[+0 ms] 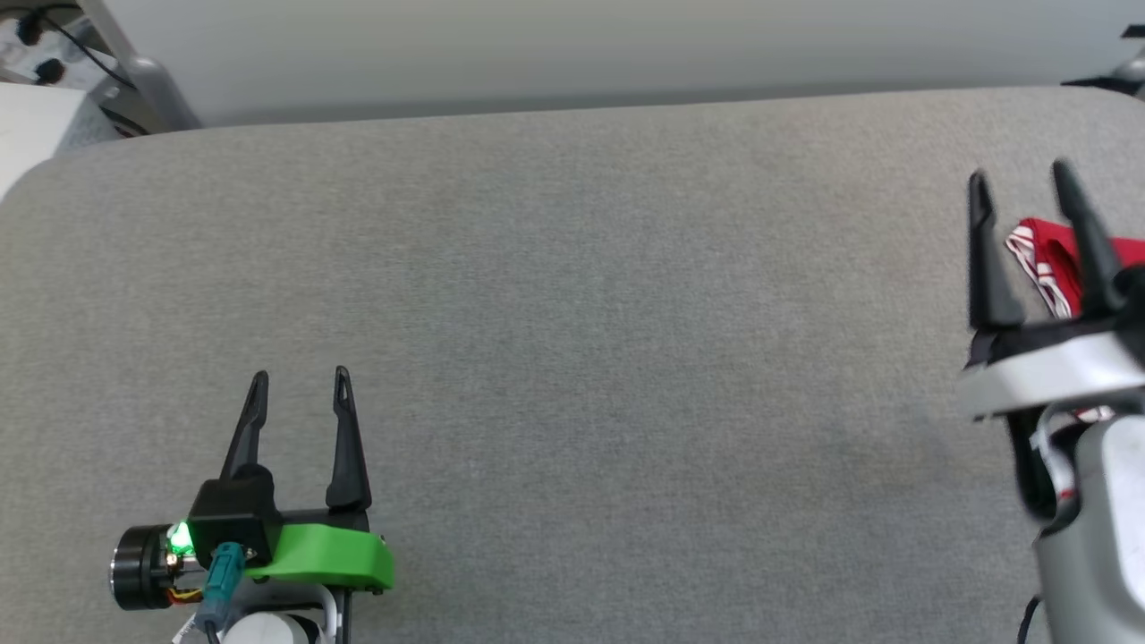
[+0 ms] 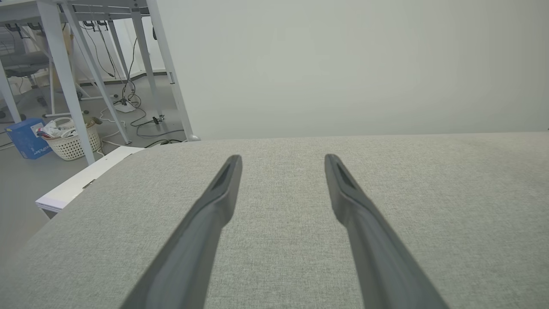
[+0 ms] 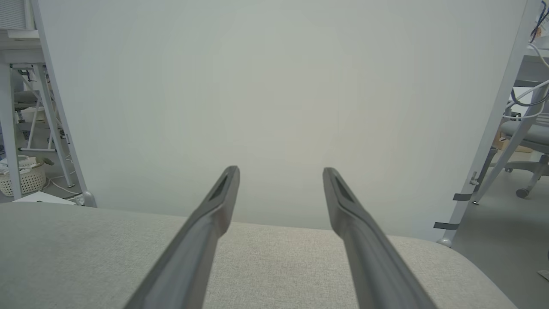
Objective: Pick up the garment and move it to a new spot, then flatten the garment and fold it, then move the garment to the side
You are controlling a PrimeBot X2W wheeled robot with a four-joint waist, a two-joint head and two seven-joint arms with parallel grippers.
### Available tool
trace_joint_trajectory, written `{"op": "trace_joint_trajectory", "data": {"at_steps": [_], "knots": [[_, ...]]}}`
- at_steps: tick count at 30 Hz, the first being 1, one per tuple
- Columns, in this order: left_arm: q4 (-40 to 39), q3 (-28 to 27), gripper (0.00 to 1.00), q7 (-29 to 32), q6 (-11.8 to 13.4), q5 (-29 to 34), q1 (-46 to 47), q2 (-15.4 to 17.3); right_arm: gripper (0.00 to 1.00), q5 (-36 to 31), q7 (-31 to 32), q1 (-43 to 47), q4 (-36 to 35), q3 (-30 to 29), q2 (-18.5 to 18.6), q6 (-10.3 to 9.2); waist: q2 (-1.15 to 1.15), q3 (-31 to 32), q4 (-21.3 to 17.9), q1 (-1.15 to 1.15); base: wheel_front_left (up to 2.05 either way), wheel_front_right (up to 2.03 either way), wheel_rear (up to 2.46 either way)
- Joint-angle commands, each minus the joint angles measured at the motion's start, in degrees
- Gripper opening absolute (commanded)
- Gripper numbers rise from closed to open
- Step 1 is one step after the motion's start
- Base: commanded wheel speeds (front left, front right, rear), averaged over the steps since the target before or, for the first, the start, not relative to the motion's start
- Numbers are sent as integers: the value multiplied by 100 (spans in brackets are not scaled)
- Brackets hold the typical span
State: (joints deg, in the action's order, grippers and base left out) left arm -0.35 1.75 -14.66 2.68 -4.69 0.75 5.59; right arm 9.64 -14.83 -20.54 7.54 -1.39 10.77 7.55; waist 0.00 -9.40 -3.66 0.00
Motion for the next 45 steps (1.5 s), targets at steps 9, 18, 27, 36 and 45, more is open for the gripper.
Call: {"op": "trace_joint_trajectory", "data": {"at_steps": [9,18,27,36,45], "knots": [[255,56,100,-33,-70,-54,-184,-84,100,58,-17,1271,-164,276,-415,-6,0,554,414,0,0,0,0],[332,56,100,-33,-153,-119,-406,-106,100,61,-17,2136,-522,181,-605,-6,0,746,490,0,0,0,0],[413,65,0,3,-202,-102,-412,-84,0,20,-4,2342,-558,88,-666,0,0,784,477,0,0,0,0],[394,51,0,79,-205,-74,-394,-91,0,-28,67,2327,-565,92,-673,0,0,794,472,0,0,0,0],[367,34,0,183,-210,-33,-370,-105,0,-99,174,2307,-580,96,-681,-1,0,805,464,0,0,0,0]]}}
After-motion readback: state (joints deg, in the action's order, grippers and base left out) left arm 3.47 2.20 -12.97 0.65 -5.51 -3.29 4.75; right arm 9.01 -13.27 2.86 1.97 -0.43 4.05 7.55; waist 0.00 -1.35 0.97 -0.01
